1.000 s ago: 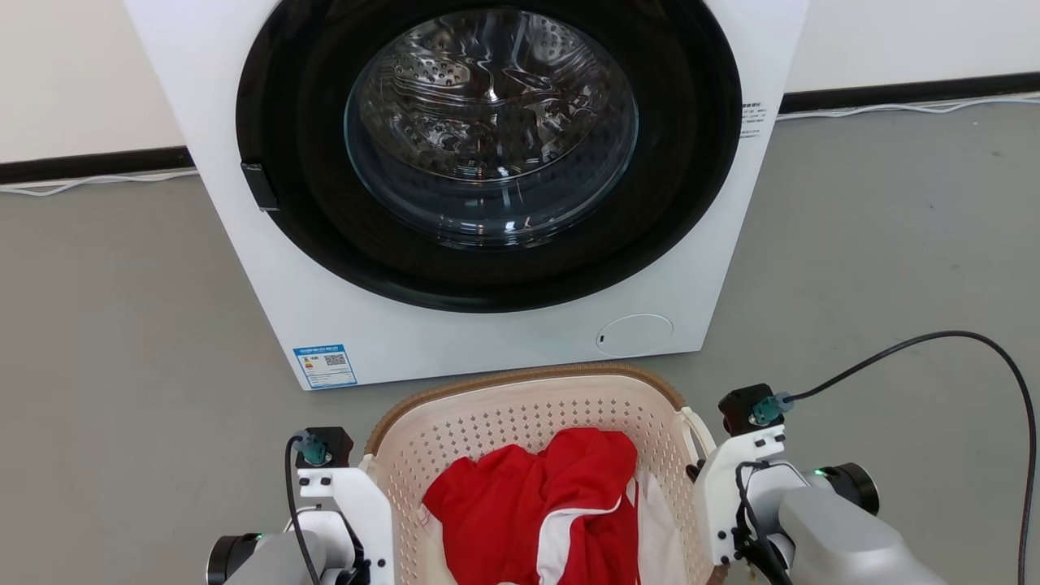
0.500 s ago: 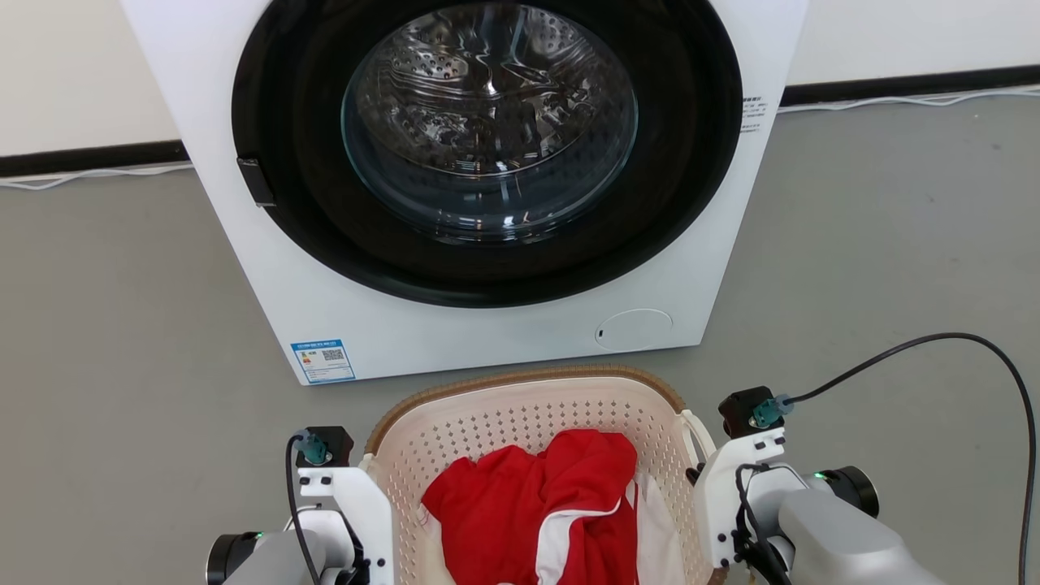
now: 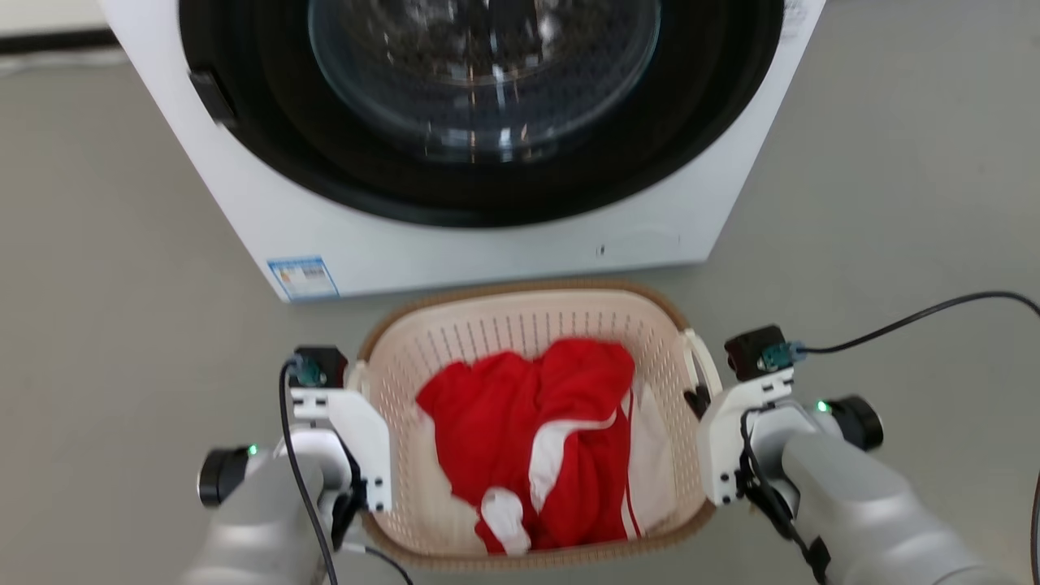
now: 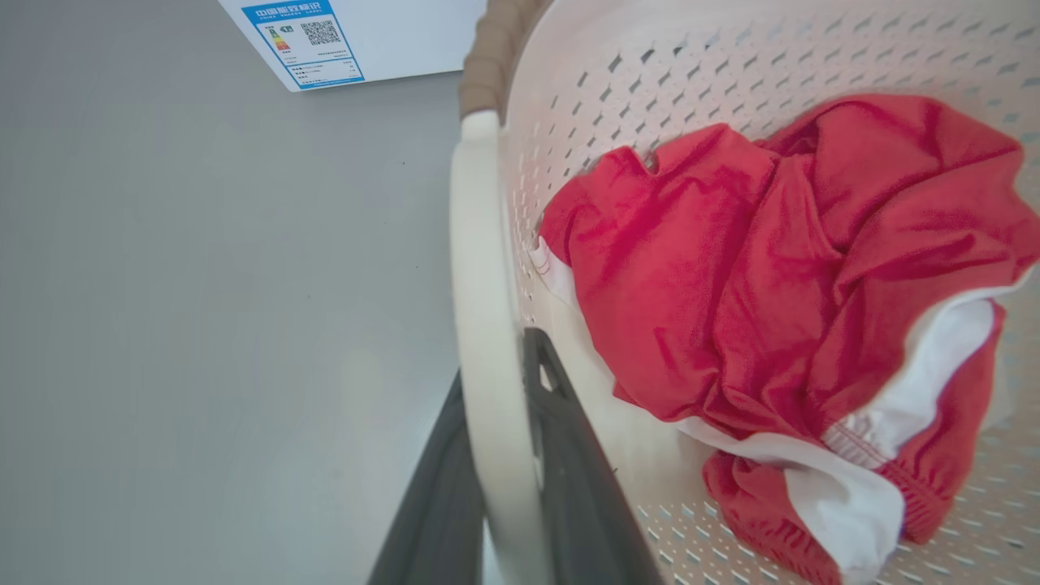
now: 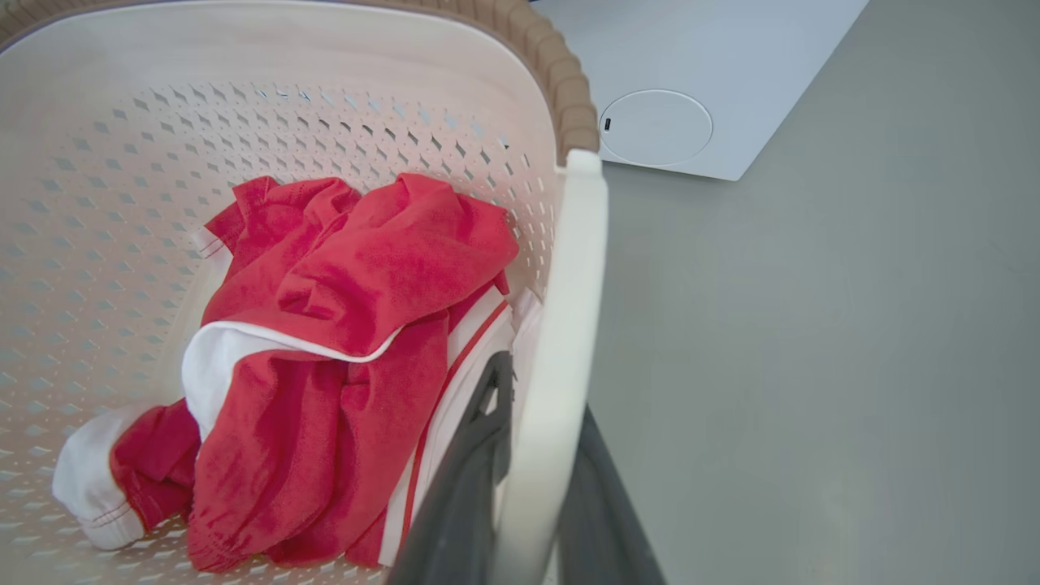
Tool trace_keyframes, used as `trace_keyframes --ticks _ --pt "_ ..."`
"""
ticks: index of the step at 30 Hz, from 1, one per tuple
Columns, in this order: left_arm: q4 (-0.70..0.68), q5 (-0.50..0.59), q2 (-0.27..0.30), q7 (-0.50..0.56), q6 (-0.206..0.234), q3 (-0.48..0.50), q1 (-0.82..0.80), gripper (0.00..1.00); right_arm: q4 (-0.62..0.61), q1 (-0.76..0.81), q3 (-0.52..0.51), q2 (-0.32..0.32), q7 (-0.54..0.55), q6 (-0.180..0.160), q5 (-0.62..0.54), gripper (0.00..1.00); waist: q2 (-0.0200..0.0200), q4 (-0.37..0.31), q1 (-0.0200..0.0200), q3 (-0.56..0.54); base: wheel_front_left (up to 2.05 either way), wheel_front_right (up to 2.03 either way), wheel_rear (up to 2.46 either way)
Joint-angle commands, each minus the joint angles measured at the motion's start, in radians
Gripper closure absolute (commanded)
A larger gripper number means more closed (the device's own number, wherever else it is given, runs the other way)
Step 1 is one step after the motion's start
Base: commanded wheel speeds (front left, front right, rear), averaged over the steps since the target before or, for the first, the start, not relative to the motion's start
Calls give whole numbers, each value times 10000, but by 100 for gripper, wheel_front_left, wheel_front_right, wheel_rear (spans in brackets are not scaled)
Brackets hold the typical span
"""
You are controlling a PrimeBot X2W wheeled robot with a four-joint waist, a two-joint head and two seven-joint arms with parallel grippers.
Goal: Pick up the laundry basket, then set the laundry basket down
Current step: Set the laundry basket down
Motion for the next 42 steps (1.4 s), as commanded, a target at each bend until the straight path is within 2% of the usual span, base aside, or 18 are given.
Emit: trace_keyframes --ticks 1,14,21,31,42 --pt "-225 174 182 -188 90 132 -618 100 -289 -211 217 112 -268 77 -100 100 0 -11 0 725 0 0 0" --pt "-375 463 221 -983 541 -7 -2317 100 -671 -1567 814 -370 -1503 77 -229 100 0 -33 0 3851 0 0 0" --pt "-427 589 191 -1486 728 -62 -3202 100 -672 -2276 1129 -780 -2020 77 -273 100 0 141 0 5105 0 0 0" --pt "-391 574 135 -2235 800 -31 -3902 100 -576 -2976 1432 -986 -2427 77 -226 100 0 296 0 6187 0 0 0" --pt "-327 528 103 -2838 818 7 -4178 100 -461 -3205 1590 -1048 -2668 77 -217 100 0 365 0 6560 0 0 0"
